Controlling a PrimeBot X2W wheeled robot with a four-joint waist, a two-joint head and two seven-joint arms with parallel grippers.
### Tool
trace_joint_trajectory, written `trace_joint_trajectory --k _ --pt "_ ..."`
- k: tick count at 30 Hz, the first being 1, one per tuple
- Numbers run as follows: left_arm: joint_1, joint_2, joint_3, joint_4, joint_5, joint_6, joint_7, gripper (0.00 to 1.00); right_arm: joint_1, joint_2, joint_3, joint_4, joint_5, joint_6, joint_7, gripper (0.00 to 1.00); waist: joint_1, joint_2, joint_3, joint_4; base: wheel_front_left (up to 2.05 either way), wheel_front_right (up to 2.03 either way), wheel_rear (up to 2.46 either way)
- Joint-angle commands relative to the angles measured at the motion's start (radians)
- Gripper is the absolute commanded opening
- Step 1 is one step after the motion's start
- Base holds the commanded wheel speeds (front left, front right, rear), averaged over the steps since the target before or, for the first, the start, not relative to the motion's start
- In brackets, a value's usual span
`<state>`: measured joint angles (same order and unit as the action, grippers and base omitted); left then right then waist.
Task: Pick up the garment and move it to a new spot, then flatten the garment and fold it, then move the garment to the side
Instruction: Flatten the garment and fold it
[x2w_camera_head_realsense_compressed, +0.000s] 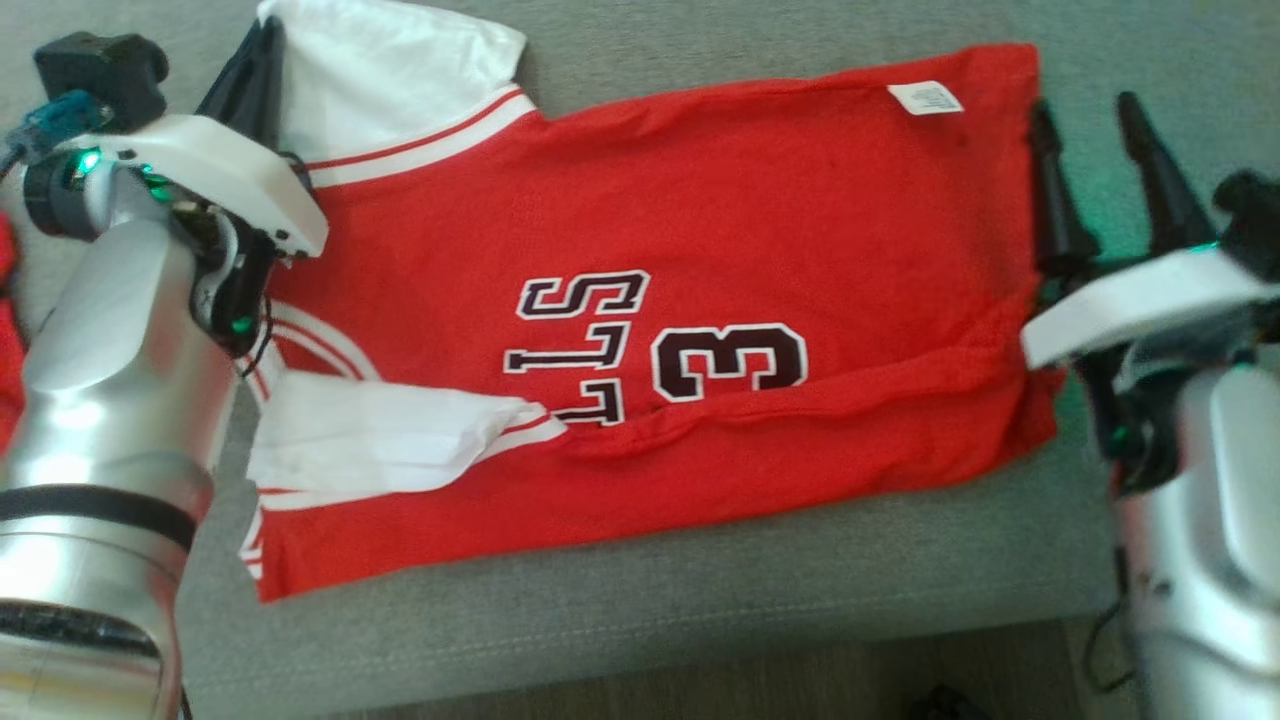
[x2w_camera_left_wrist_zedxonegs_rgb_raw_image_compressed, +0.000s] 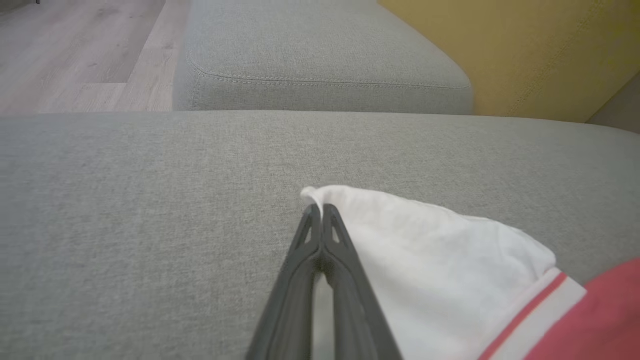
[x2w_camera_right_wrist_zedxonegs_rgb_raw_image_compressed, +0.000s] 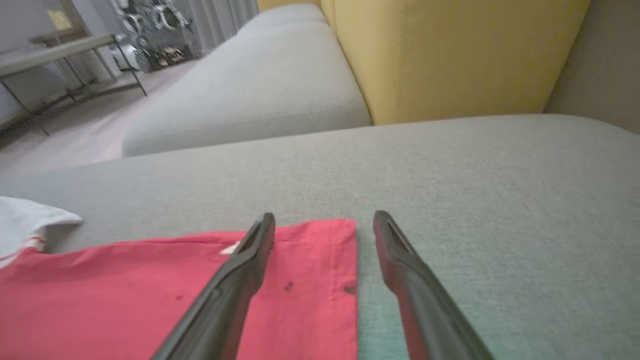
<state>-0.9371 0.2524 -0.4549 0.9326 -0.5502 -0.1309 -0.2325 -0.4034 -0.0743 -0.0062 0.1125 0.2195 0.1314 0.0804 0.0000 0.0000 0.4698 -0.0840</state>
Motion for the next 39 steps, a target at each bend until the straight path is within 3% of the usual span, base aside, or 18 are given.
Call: trace_joint_trajectory --k 1,13,15,16,29,39 --pt "-0.031 0.031 0.013 -0.034 -0.012 0.0 -0.018 0.0 -0.064 -0.042 -0.004 0.052 0.004 -0.001 0.046 1.0 0.0 0.0 -0.002 0.028 0.0 0.0 0.0" --pt "-0.046 -0.013 -0.007 -0.079 -0.028 0.0 -0.029 0.0 -0.257 -0.131 0.023 0.357 0.064 -0.001 0.193 1.0 0.0 0.0 0.008 0.093 0.0 0.0 0.0" --pt "-0.041 -0.012 0.004 -0.101 -0.025 0.0 -0.029 0.0 -0.274 -0.135 0.028 0.385 0.083 -0.001 0.207 0.11 0.0 0.0 0.006 0.098 0.0 0.0 0.0" --pt "-0.037 -0.01 0.011 -0.112 -0.022 0.0 -0.029 0.0 -0.282 -0.136 0.029 0.392 0.093 -0.001 0.205 0.0 0.0 0.0 0.005 0.099 0.0 0.0 0.0" --pt "0.078 0.001 0.175 -0.374 0.059 0.001 -0.029 0.0 -0.285 -0.129 0.058 0.267 0.172 -0.001 0.106 0.0 0.0 0.0 -0.031 0.101 0.0 0.0 0.0" --pt "0.4 -0.027 0.276 -0.727 0.085 0.015 -0.029 0.0 -0.053 -0.106 0.015 0.069 0.287 -0.001 0.165 0.0 0.0 0.0 -0.08 0.107 0.0 0.0 0.0"
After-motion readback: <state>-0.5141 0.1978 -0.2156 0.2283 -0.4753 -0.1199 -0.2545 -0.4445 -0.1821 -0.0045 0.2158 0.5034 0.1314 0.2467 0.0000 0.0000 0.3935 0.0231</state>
